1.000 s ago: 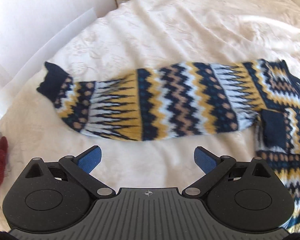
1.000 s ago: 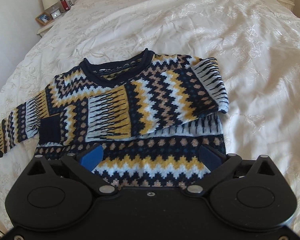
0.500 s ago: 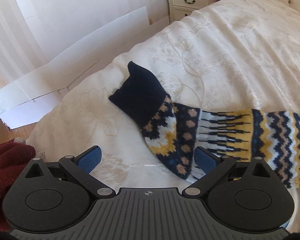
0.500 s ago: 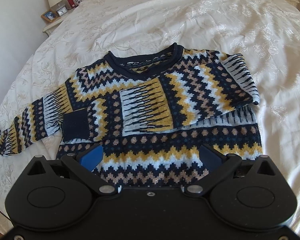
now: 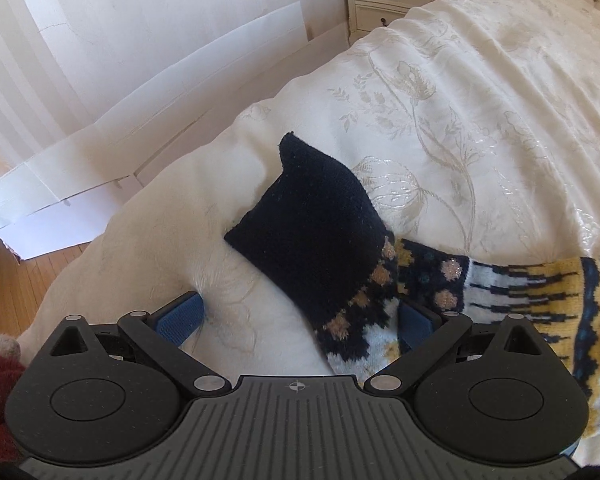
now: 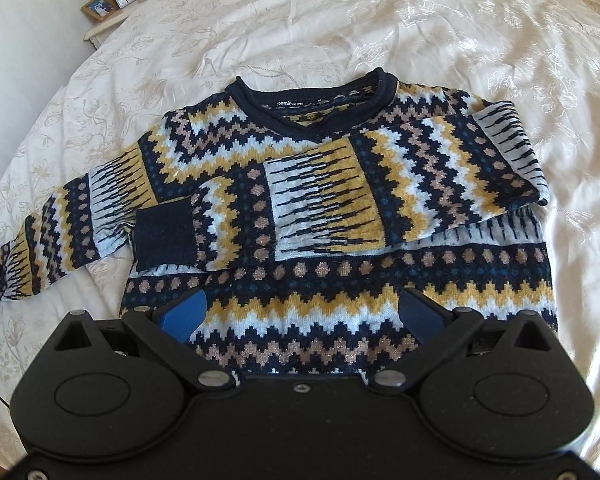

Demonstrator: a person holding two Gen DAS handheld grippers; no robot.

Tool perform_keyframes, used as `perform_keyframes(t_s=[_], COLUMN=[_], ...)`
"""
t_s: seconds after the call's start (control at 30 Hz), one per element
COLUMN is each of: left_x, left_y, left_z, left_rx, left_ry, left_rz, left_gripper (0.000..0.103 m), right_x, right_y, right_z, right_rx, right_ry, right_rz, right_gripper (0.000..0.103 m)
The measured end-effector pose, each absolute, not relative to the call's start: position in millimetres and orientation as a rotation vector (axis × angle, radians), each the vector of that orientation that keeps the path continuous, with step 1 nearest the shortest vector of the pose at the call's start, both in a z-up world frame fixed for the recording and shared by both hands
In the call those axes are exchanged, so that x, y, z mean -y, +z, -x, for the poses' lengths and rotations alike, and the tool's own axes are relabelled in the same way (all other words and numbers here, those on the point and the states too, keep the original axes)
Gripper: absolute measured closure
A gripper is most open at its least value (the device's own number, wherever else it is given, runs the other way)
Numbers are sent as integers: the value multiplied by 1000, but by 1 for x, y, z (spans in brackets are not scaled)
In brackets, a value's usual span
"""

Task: Fold small clothes
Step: 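Reach the left gripper to the other navy sleeve cuff and grasp it, then carry the held sleeve across the sweater body and release it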

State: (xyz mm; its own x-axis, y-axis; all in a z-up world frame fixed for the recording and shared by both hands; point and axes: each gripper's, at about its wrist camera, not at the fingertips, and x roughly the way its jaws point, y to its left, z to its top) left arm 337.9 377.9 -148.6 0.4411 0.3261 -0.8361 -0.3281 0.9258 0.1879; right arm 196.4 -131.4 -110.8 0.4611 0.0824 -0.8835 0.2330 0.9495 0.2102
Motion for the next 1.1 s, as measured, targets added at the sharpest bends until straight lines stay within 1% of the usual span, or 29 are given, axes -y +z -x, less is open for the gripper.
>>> perform_keyframes(t_s=[0.07,0.1,0.13,0.17,0.2,0.23,0.3,0.37,0.57,0.77,0.9,1.1], left_x=[-377,-376,-376,-375,-375,-374,-373,-373,-354,-324,-292,-219], left_y=[-149,-148,-148,-147,-146,-144,-139,-133,-101,-58,-28,5], left_z=[-340,-341,-341,-342,-341,-341,-340,-337,-322,-308,-297,-286], left_rx=[-1036,-1038,-1038,-1037,-1034,-1031,-1028,-1027,-962,-893,-837,-771], left_ry=[399,396,387,372,354,337,305,256,246,170,104,-5], left_rz=[-10,-13,-11,-9,-9,-10,-3,54,103,165,214,174], left_gripper=[4,7,14,23,38,47,74,91,91,91,91,91], right_x=[128,126,124,122,120,118,115,113,110,116,126,155], right_y=[-111,-110,-110,-110,-110,-110,-111,-112,-112,-112,-112,-112], right_z=[-200,-201,-203,-204,-206,-207,-210,-211,-210,-204,-197,-183], right_rx=[-1095,-1095,-1095,-1095,-1096,-1098,-1103,-1105,-1103,-1101,-1093,-1080], right_ry=[-86,-80,-74,-68,-62,-54,-43,-32,-2,27,44,54], right_rz=[-323,-323,-322,-320,-317,-312,-304,-303,-302,-304,-316,-346], right_gripper=[1,1,1,1,1,1,1,1,1,1,1,1])
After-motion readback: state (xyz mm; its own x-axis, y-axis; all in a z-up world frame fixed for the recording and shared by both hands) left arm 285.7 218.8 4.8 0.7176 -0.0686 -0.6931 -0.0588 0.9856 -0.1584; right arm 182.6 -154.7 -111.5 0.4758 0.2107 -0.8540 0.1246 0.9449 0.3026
